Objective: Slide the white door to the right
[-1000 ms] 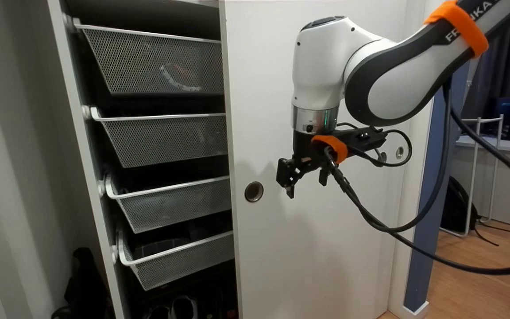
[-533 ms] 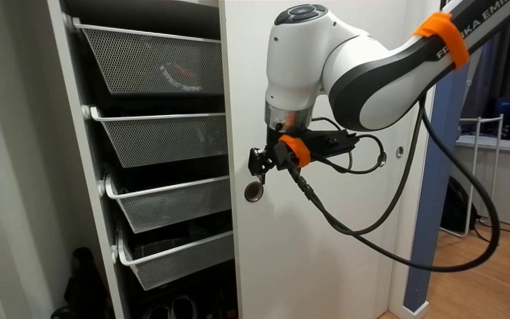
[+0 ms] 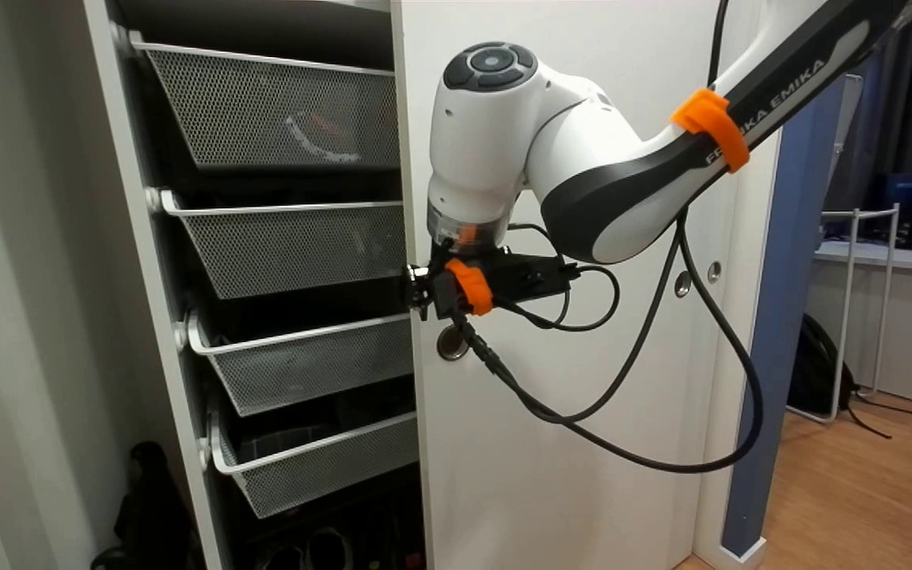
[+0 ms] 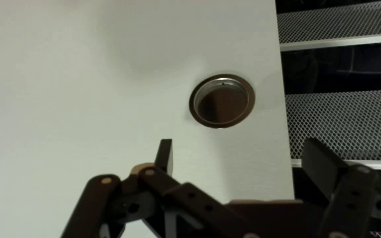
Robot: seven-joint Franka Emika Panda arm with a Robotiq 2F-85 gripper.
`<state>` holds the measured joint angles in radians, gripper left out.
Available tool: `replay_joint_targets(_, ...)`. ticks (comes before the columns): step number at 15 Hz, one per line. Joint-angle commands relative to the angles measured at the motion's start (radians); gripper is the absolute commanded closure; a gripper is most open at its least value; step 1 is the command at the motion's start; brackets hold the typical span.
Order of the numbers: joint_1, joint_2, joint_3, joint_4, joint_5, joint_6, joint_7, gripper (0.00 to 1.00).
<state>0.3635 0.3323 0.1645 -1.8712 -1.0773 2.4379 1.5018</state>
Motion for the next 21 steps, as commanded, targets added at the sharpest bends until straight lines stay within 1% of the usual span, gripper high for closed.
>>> replay_joint_targets(1,0.023,0.08,-0.013,0.093,-0.101,0.027,0.09,0.0)
replay_joint_targets(4,0.034,0.12,-0.015,0.137,-0.168,0.028,0.152,0.0)
replay_joint_targets(8,0.034,0.161,-0.015,0.177,-0.183,0.005,0.217,0.0)
replay_joint_targets(11,0.038,0.174,-0.027,0.189,-0.195,-0.02,0.265,0.0)
replay_joint_targets(17,0.024,0.164,-0.033,0.175,-0.186,-0.089,0.314,0.0)
replay_joint_targets(21,0.015,0.15,-0.036,0.161,-0.183,-0.089,0.335,0.0)
